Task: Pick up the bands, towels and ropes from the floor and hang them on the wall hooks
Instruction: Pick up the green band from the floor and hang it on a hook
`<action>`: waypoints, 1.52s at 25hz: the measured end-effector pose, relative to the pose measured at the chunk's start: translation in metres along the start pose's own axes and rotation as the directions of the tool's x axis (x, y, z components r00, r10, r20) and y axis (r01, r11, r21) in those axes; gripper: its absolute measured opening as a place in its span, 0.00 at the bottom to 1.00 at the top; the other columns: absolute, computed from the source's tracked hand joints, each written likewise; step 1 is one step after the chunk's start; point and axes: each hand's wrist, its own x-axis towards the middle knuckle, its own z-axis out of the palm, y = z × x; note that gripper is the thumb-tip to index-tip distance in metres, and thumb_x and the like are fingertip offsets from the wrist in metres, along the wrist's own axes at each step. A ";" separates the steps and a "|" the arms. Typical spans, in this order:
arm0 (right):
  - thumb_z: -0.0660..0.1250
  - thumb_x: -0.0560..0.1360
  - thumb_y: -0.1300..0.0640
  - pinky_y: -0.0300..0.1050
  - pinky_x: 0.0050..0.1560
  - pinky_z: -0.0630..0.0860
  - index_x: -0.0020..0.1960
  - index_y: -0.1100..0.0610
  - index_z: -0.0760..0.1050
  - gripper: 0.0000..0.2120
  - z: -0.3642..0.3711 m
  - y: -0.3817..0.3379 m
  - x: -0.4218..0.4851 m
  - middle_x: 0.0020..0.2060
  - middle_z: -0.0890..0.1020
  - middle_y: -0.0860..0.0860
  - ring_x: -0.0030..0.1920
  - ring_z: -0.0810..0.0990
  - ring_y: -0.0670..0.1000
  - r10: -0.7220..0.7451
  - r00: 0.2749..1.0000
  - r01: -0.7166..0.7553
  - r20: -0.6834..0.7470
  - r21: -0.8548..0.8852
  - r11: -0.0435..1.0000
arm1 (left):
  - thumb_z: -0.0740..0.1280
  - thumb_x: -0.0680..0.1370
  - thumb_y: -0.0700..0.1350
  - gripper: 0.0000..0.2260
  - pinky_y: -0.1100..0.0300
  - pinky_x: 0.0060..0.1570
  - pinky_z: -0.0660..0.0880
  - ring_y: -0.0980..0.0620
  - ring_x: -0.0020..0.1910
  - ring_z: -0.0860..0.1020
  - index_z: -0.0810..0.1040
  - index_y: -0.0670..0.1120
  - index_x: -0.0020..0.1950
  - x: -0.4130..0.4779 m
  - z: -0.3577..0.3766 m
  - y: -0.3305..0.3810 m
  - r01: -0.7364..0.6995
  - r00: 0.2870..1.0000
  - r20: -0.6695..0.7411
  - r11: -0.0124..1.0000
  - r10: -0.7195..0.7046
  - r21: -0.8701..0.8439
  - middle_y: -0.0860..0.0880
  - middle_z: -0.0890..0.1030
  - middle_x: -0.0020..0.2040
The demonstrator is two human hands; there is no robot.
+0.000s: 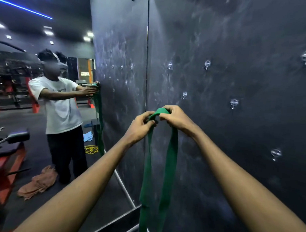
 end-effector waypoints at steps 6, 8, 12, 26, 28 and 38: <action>0.75 0.67 0.51 0.42 0.37 0.69 0.51 0.52 0.73 0.16 0.026 0.034 0.105 0.36 0.77 0.48 0.33 0.72 0.45 0.021 0.986 -0.025 -0.166 -0.020 1.000 | 0.54 0.82 0.36 0.12 0.53 0.42 0.80 0.53 0.36 0.74 0.71 0.48 0.61 0.110 -0.033 -0.067 -0.113 0.992 -0.044 0.993 0.115 0.033 0.46 0.75 0.42; 0.75 0.66 0.48 0.43 0.38 0.70 0.48 0.52 0.73 0.16 0.030 0.044 0.136 0.36 0.78 0.48 0.34 0.73 0.45 0.003 0.969 -0.014 -0.248 -0.041 0.999 | 0.53 0.83 0.38 0.10 0.50 0.39 0.77 0.55 0.34 0.70 0.67 0.49 0.61 0.149 -0.042 -0.091 -0.162 0.987 0.009 0.985 0.162 0.052 0.51 0.72 0.39; 0.75 0.66 0.44 0.51 0.43 0.79 0.42 0.50 0.80 0.12 0.017 0.056 0.188 0.33 0.83 0.47 0.34 0.79 0.46 -0.016 0.911 -0.032 -0.413 -0.110 0.993 | 0.56 0.84 0.47 0.08 0.57 0.39 0.66 0.59 0.31 0.68 0.64 0.46 0.61 0.222 -0.054 -0.111 -0.318 0.947 0.103 0.938 0.306 0.138 0.51 0.69 0.36; 0.67 0.74 0.50 0.48 0.45 0.79 0.44 0.55 0.83 0.10 -0.042 0.052 0.301 0.37 0.85 0.50 0.42 0.83 0.49 -0.307 0.742 -0.193 -0.596 -0.628 0.754 | 0.69 0.77 0.47 0.11 0.67 0.51 0.77 0.60 0.47 0.83 0.85 0.43 0.56 0.407 -0.029 -0.102 -0.607 0.752 -0.288 0.793 0.593 0.048 0.49 0.86 0.50; 0.66 0.74 0.49 0.51 0.44 0.79 0.44 0.56 0.81 0.10 -0.052 0.042 0.313 0.38 0.85 0.52 0.42 0.83 0.52 -0.355 0.719 -0.225 -0.598 -0.683 0.695 | 0.70 0.77 0.46 0.11 0.69 0.52 0.76 0.62 0.47 0.82 0.85 0.43 0.55 0.428 -0.033 -0.087 -0.641 0.731 -0.310 0.768 0.608 -0.006 0.49 0.86 0.50; 0.64 0.76 0.49 0.52 0.46 0.77 0.52 0.54 0.80 0.12 -0.042 0.042 0.333 0.47 0.80 0.53 0.56 0.75 0.56 -0.463 0.639 -0.473 -0.614 -0.789 0.393 | 0.70 0.76 0.42 0.09 0.67 0.52 0.77 0.58 0.47 0.83 0.85 0.42 0.54 0.481 -0.025 -0.103 -0.747 0.665 -0.226 0.645 0.712 -0.164 0.48 0.86 0.49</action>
